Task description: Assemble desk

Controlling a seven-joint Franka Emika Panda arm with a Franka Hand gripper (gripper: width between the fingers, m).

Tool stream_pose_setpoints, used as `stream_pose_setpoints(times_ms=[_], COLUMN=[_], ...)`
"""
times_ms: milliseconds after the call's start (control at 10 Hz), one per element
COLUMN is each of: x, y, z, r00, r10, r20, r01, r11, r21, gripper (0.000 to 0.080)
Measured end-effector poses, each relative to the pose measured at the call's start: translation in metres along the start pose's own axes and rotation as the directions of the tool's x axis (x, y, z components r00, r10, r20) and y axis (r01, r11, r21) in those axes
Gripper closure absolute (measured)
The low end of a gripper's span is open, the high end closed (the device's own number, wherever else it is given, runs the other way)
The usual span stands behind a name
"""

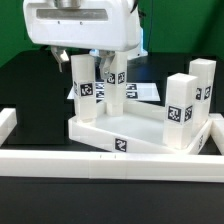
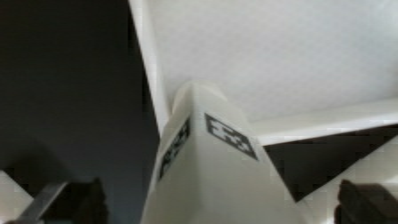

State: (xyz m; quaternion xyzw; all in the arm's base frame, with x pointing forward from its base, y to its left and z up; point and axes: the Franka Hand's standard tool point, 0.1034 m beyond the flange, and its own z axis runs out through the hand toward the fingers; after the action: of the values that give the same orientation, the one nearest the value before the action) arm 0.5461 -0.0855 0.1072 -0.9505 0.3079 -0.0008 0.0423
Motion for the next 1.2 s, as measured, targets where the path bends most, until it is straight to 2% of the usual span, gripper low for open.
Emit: stream_pose_setpoints(times_ms=[100, 200, 500, 800, 900, 1000, 1200], x=[-0.0005, -0.0006, -0.0004, -0.0014, -0.0014, -0.0014, -0.0012], y=[-0.0003, -0.0021, 0.0008, -0.0023, -0.0020, -0.0018, -0.0014], z=[0.0000, 0.0004, 0.0023, 0.0031, 0.0034, 0.0036, 0.0036], r00=[0.986, 0.957, 0.857, 0.787, 0.790, 0.790, 0.790], r10=[-0.165, -0.290, -0.515, -0.617, -0.613, -0.613, -0.612], r20=[-0.002, -0.013, -0.010, -0.011, -0.010, -0.010, -0.010], r01=[0.165, 0.290, 0.514, 0.615, 0.612, 0.612, 0.611], r11=[0.986, 0.956, 0.856, 0.786, 0.789, 0.789, 0.790], r21=[-0.026, -0.039, -0.052, -0.056, -0.056, -0.056, -0.056], gripper=[0.0150, 0.0150, 0.0150, 0.0150, 0.0272, 0.0272, 0.0512])
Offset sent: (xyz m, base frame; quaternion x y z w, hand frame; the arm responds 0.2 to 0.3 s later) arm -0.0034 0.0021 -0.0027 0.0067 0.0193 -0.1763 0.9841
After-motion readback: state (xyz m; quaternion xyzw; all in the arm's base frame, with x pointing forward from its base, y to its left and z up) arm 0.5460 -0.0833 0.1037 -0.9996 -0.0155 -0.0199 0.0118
